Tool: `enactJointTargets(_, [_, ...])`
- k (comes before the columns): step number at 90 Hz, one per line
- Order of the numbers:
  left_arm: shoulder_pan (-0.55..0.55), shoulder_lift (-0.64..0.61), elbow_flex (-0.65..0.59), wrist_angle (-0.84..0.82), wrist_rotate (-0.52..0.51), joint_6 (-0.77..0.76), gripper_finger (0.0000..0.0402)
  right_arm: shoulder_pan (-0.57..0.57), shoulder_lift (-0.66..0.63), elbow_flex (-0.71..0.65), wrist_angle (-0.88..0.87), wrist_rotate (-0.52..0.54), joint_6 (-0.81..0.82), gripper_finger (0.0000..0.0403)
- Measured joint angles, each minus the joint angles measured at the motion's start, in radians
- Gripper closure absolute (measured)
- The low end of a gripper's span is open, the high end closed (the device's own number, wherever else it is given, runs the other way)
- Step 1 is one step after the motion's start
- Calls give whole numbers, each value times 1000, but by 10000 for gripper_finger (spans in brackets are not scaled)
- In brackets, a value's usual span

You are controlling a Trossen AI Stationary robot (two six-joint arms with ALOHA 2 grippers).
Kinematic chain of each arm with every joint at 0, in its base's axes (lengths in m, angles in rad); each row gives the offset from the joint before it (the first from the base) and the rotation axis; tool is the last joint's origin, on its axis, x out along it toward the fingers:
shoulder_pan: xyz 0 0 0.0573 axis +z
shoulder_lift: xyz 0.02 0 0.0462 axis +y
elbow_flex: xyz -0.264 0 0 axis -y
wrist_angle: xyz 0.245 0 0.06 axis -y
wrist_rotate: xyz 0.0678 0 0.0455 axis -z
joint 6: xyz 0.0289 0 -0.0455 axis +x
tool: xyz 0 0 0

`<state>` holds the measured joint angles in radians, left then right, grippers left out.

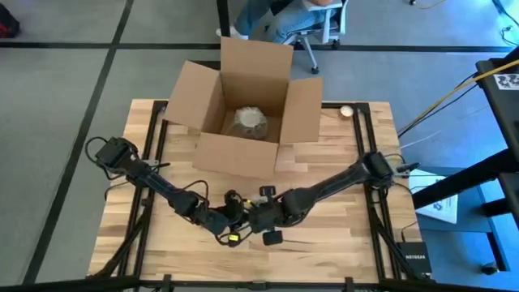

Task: Wrap mug
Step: Wrap the green mug with the transparent bubble wrap

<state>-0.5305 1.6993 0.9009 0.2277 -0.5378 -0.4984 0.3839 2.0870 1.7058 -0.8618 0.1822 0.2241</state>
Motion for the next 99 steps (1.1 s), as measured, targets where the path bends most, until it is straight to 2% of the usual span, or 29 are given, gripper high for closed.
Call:
enactJointTargets(37, [-51,-129,-1,-88,14,-39,402,-19,26,-16,5,-18,-11,389])
enactJointTargets(50, [-75,-178,-1,-251,-3,-150,402,-19,27,-15,0,-16,-18,389])
enactJointTargets(61, [-93,-173,0,-457,-50,-312,402,-19,29,-15,-2,-16,-24,389])
enactJointTargets(66, [-98,-153,-7,-488,-55,-360,402,-19,29,-16,-2,-16,-24,389])
enactJointTargets(80, [-94,-79,-31,-386,-88,-349,402,-19,29,-16,-2,-12,-26,389])
enactJointTargets(99, [-44,-3,-31,-40,-110,-124,402,-19,29,-17,-2,-10,-26,389])
